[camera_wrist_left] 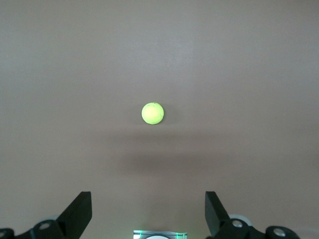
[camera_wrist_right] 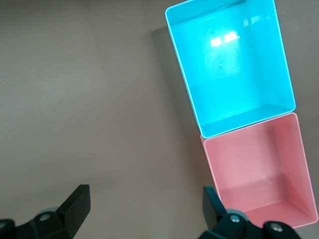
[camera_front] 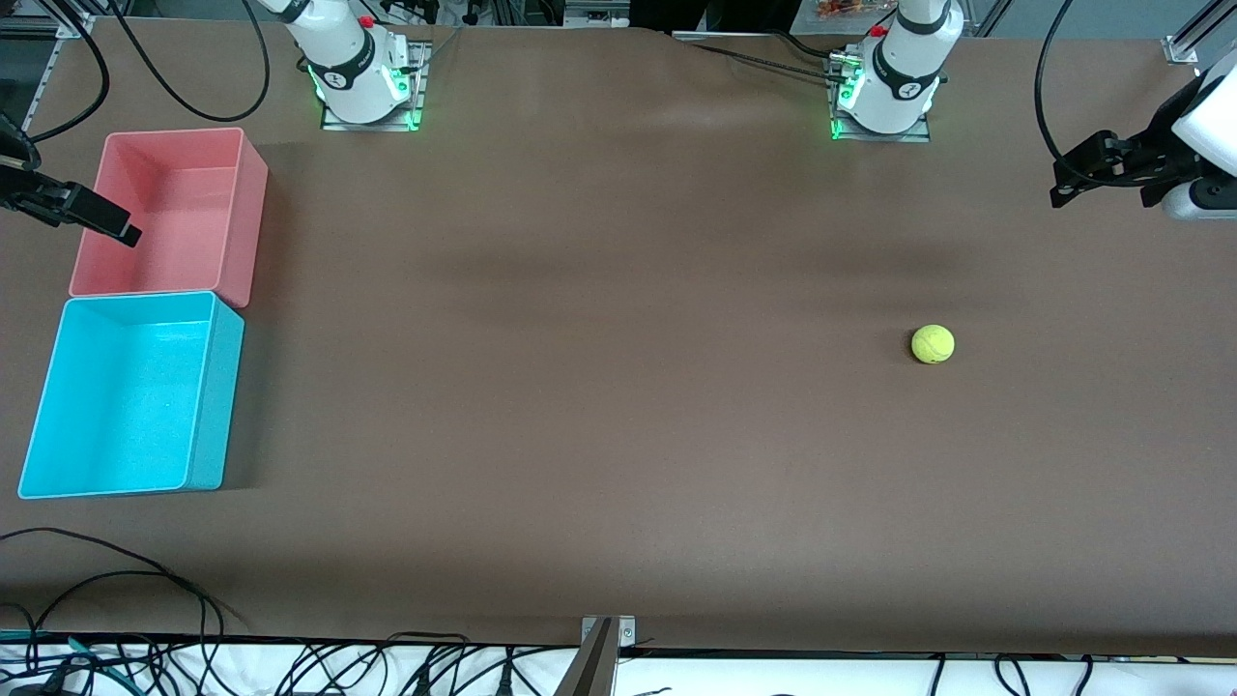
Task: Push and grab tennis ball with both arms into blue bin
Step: 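Move the left gripper down beside the tennis ball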
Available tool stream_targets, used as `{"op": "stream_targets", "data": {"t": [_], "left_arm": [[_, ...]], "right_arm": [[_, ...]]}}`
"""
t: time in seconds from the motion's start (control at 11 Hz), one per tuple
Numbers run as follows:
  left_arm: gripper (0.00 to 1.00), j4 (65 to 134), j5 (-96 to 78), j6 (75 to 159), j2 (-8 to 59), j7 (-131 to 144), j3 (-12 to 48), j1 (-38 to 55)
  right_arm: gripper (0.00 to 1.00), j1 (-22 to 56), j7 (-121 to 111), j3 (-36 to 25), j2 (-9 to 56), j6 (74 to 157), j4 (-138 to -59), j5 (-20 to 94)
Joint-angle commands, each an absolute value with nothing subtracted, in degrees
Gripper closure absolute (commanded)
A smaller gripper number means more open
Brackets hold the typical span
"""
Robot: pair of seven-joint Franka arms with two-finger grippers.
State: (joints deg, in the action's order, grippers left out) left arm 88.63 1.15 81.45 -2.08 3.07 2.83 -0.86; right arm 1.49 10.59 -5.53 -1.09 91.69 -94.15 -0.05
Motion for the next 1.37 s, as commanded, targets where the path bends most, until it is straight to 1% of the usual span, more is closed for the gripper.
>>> {"op": "stream_targets", "data": {"t": [0.0,0.18,0.27,0.46,0.55,0.64,1.28], "left_arm": [[0.0,97.6,2.4,87.2,-7.7,3.3,3.1,-2.6],[0.0,106.0,2.5,93.7,-9.7,3.3,3.2,-2.8],[0.0,107.8,2.5,95.1,-10.7,3.3,3.2,-2.9],[0.0,108.5,2.6,97.4,-9.1,3.2,3.2,-3.0],[0.0,108.4,2.6,97.2,-6.4,2.6,3.2,-3.0],[0.0,109.2,2.6,97.2,-5.4,3.1,3.3,-3.0],[0.0,114.6,1.8,98.8,-4.3,2.5,3.3,-3.4]], "right_arm": [[0.0,1.5,10.2,-5.9,-0.7,91.1,-92.7,-0.1],[0.0,1.6,10.3,-5.8,-0.7,91.1,-92.7,-0.1],[0.0,1.6,10.1,-5.8,-0.7,91.0,-92.7,-0.1],[0.0,1.6,10.1,-5.8,-0.7,91.0,-92.7,-0.1],[0.0,1.6,10.1,-5.8,-0.7,91.0,-92.7,-0.1],[0.0,1.6,10.1,-5.8,-0.7,91.0,-92.7,-0.1],[0.0,1.6,10.1,-5.8,-0.7,91.0,-92.7,-0.1]]}}
